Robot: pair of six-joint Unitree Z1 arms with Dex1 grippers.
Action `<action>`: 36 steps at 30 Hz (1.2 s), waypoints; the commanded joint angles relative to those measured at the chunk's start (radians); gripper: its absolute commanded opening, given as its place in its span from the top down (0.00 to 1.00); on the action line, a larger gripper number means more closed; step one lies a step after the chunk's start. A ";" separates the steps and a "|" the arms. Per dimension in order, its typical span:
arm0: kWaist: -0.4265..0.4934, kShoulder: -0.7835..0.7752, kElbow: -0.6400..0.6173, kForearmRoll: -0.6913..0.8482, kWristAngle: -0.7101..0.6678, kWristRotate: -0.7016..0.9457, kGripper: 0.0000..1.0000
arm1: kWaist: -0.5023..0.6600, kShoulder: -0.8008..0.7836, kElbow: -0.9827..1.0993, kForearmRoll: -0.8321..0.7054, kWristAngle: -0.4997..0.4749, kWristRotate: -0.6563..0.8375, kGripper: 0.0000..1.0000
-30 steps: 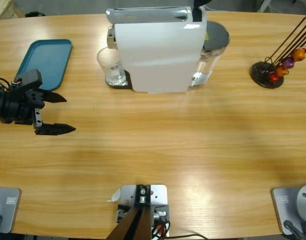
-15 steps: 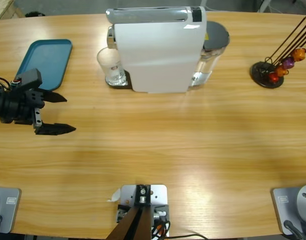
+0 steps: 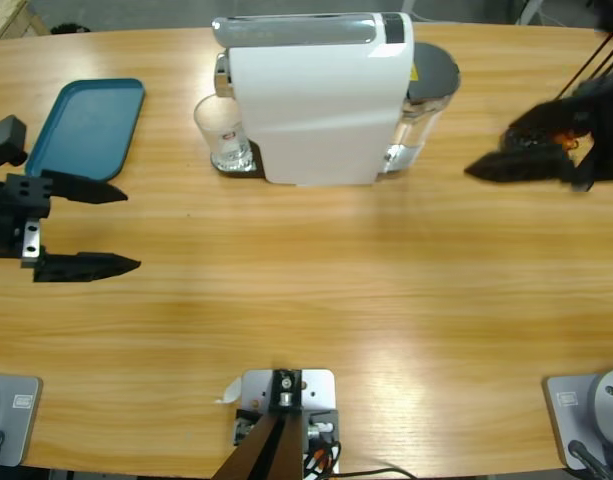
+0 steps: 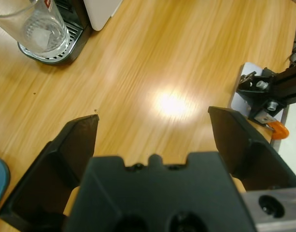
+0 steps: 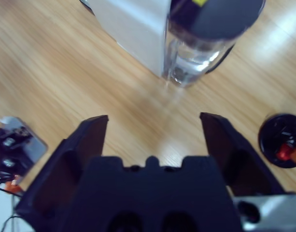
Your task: Pour coffee
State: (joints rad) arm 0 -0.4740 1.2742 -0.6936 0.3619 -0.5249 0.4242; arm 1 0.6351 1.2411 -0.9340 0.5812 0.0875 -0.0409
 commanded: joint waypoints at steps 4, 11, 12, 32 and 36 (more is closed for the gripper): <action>-0.014 -0.233 0.045 0.143 0.073 -0.013 0.01 | 0.009 -0.083 0.257 -0.203 -0.068 -0.024 0.00; -0.014 -0.221 0.088 0.114 0.082 -0.013 0.00 | 0.009 -0.127 0.339 -0.297 -0.081 -0.034 0.00; -0.014 -0.219 0.091 0.111 0.082 -0.014 0.00 | 0.009 -0.124 0.341 -0.301 -0.081 -0.038 0.00; -0.035 -0.190 0.151 -0.016 0.133 -0.174 0.01 | 0.023 -0.119 0.389 -0.372 -0.059 -0.047 0.00; -0.035 -0.196 0.158 -0.029 0.131 -0.173 0.00 | 0.023 -0.115 0.396 -0.385 -0.060 -0.046 0.00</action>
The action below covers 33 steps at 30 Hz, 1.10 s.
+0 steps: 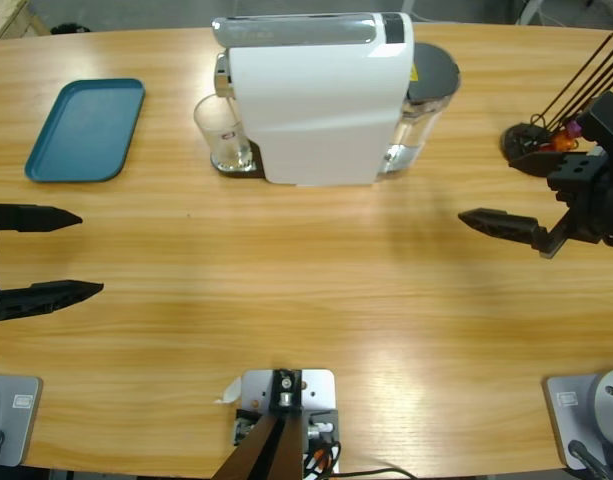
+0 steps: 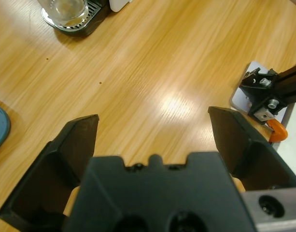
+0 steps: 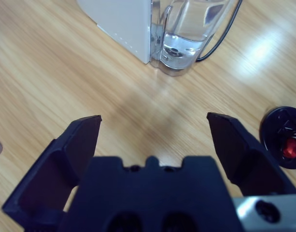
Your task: Pour coffee
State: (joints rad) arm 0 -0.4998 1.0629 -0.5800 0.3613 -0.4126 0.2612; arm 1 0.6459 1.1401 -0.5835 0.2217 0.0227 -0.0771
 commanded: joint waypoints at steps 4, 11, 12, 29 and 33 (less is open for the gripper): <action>-0.009 -0.009 0.057 -0.039 0.020 -0.011 0.00 | 0.012 -0.015 0.048 -0.029 0.005 -0.009 0.00; -0.009 -0.022 0.061 -0.039 0.020 -0.011 0.00 | 0.012 -0.029 0.056 -0.035 0.005 -0.009 0.00; -0.009 -0.023 0.061 -0.039 0.020 -0.011 0.00 | 0.012 -0.029 0.056 -0.035 0.005 -0.009 0.00; -0.009 -0.040 0.073 -0.077 0.062 -0.013 0.00 | 0.017 -0.045 0.064 -0.039 0.008 -0.009 0.00; 0.001 -0.087 0.063 -0.120 0.151 -0.046 0.00 | 0.020 -0.045 0.065 -0.041 0.008 -0.009 0.00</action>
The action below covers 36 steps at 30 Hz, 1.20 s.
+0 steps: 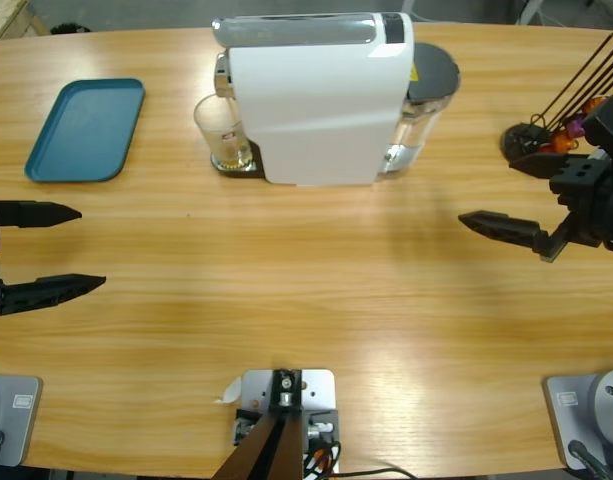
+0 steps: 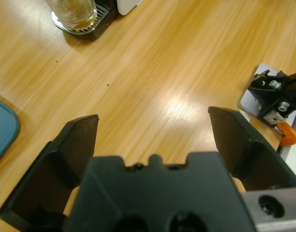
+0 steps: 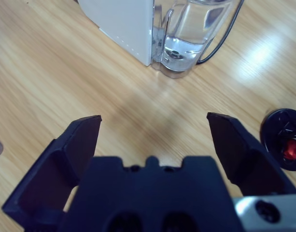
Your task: Pour coffee
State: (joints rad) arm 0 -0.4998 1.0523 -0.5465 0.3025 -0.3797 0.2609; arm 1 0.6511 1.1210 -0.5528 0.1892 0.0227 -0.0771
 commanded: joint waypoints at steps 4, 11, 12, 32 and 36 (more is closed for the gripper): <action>0.047 -0.058 -0.020 -0.076 0.114 -0.060 0.00 | 0.015 -0.021 0.037 -0.018 0.006 -0.005 0.00; 0.065 0.018 -0.068 -0.334 0.118 -0.132 0.00 | 0.015 -0.016 0.044 -0.031 0.002 -0.004 0.00; 0.076 0.017 -0.066 -0.355 0.129 -0.151 0.00 | 0.015 -0.014 0.044 -0.032 0.002 -0.004 0.00; 0.096 0.035 0.013 -0.419 0.112 -0.138 0.00 | 0.015 0.034 0.044 -0.048 0.001 -0.004 0.00; 0.087 0.043 0.012 -0.418 0.097 -0.100 0.00 | 0.015 0.032 0.044 -0.048 0.002 -0.004 0.00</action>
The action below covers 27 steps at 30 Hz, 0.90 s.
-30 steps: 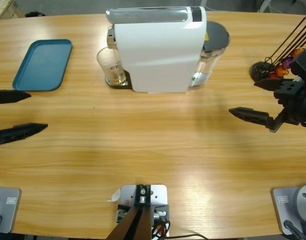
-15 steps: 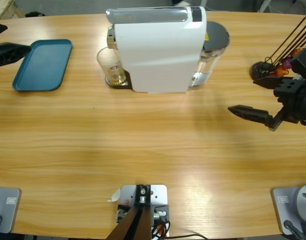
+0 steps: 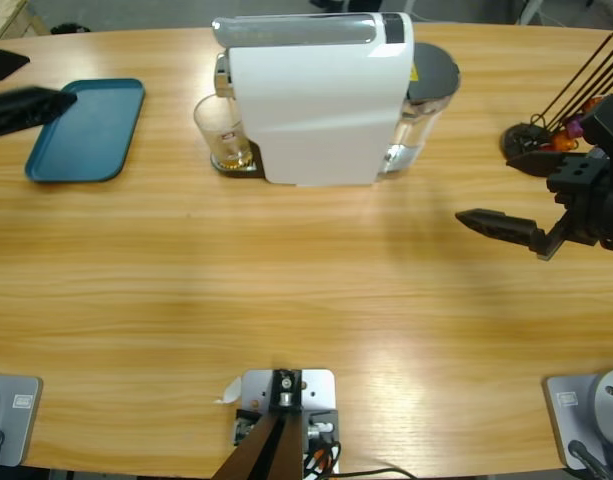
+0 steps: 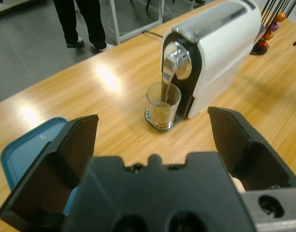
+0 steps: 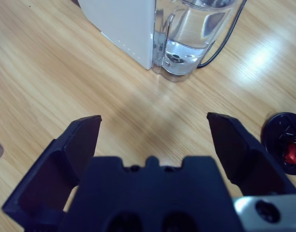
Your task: Pour coffee
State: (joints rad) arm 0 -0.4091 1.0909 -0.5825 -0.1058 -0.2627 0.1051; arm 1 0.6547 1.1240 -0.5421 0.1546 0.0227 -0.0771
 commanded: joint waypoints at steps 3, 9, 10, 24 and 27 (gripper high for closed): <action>-0.004 -0.023 0.054 0.002 -0.050 0.083 0.00 | 0.011 0.022 0.034 -0.013 0.002 -0.004 0.00; -0.005 -0.017 0.055 0.008 -0.065 0.096 0.00 | 0.011 0.019 0.035 -0.013 0.003 -0.004 0.00; -0.005 -0.015 0.055 0.008 -0.066 0.099 0.00 | 0.011 0.019 0.035 -0.013 0.003 -0.004 0.00; -0.037 0.006 0.058 0.009 -0.075 0.105 0.00 | 0.011 0.028 0.036 -0.018 0.002 -0.004 0.00; -0.039 0.006 0.058 0.009 -0.072 0.105 0.00 | 0.011 0.028 0.036 -0.018 0.001 -0.004 0.00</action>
State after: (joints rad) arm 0 -0.4320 1.0813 -0.5626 -0.1057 -0.3199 0.1999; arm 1 0.6547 1.1302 -0.5412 0.1446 0.0227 -0.0771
